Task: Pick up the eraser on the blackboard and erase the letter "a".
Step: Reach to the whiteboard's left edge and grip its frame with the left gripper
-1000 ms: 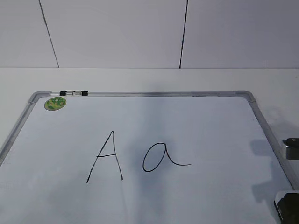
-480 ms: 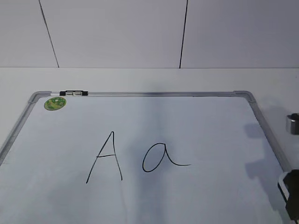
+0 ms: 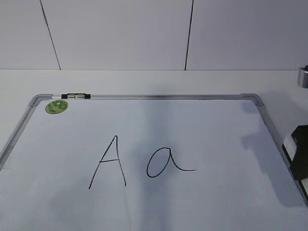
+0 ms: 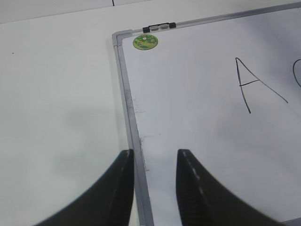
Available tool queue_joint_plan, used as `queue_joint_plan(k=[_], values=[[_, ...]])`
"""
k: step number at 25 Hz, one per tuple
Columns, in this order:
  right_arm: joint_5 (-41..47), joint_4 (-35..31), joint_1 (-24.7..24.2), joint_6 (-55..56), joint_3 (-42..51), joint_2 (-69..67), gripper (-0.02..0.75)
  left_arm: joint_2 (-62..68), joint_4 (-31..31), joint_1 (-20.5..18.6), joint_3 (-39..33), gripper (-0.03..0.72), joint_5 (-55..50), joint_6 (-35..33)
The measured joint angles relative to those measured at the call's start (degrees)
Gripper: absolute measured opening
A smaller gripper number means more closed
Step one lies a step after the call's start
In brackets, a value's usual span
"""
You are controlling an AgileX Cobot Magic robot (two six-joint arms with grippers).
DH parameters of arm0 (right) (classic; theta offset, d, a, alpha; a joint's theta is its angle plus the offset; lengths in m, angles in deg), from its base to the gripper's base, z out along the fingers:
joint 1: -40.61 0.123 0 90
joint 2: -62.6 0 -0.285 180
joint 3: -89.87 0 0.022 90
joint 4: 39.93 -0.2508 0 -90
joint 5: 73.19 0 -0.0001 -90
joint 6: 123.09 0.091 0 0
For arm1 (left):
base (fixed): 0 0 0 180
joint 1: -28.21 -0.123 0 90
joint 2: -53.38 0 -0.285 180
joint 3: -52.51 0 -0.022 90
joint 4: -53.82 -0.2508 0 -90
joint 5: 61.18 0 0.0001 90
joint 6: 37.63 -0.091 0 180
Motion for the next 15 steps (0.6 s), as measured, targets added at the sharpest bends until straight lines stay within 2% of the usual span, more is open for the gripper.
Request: queue_joint_plan(k=[4, 12, 15], values=[[0.22, -1.25, 0.00, -0.69, -1.49, 0.00, 0.554, 0.00, 0.41, 0.00, 0.00, 0.235, 0.00, 0.00], [0.42, -2.19, 0.00, -2.08, -1.73, 0.00, 0.554, 0.00, 7.62, 0.02, 0.00, 0.235, 0.70, 0.00], [0.42, -2.19, 0.00, -2.35, -1.73, 0.00, 0.554, 0.00, 8.56, 0.02, 0.00, 0.235, 0.78, 0.00]])
